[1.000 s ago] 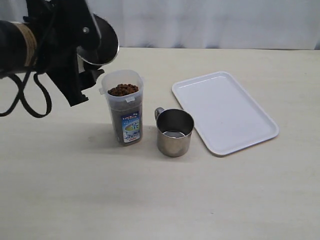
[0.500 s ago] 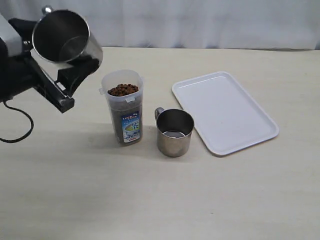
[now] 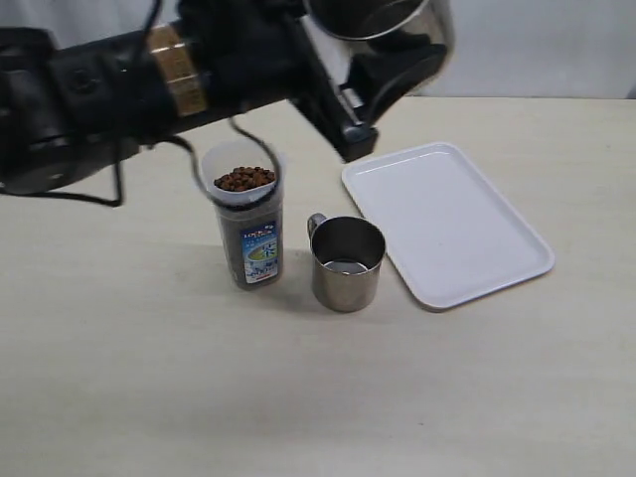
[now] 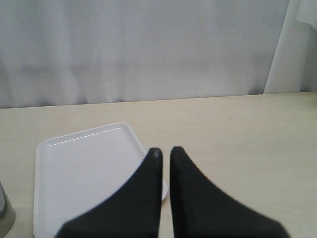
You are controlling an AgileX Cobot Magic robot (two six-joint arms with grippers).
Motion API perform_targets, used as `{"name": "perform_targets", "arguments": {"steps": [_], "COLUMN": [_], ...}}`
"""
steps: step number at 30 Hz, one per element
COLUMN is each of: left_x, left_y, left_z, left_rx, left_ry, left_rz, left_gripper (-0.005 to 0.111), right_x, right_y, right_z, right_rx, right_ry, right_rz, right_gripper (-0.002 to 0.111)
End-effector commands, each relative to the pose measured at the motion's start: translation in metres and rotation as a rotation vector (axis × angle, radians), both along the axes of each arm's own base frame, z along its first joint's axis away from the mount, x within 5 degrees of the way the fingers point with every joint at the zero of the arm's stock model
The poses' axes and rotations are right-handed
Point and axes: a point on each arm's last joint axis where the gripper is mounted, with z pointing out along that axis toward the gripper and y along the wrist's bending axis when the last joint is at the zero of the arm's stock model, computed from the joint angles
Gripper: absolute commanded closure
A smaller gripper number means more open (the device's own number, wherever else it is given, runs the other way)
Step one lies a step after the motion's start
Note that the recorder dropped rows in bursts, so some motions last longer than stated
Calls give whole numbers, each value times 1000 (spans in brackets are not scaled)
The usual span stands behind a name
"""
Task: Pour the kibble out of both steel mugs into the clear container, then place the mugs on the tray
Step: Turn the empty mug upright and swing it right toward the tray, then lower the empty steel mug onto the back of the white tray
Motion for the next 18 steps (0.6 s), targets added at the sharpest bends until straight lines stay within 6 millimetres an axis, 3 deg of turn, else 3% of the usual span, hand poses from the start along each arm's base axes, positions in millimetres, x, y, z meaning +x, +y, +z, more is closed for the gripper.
{"name": "perform_targets", "arguments": {"steps": [1, 9, 18], "left_x": [28, 57, 71], "left_y": [-51, -115, -144], "left_z": [-31, -94, -134], "left_rx": [0, -47, 52], "left_ry": [114, 259, 378], "left_rz": [-16, 6, 109], "left_gripper": [107, 107, 107], "right_x": [0, 0, 0], "right_y": [0, 0, 0], "right_z": [-1, -1, -1], "right_rx": [-7, -7, -7], "right_ry": [-2, -2, -2], "right_rz": [1, 1, 1], "right_gripper": [104, 104, 104]}}
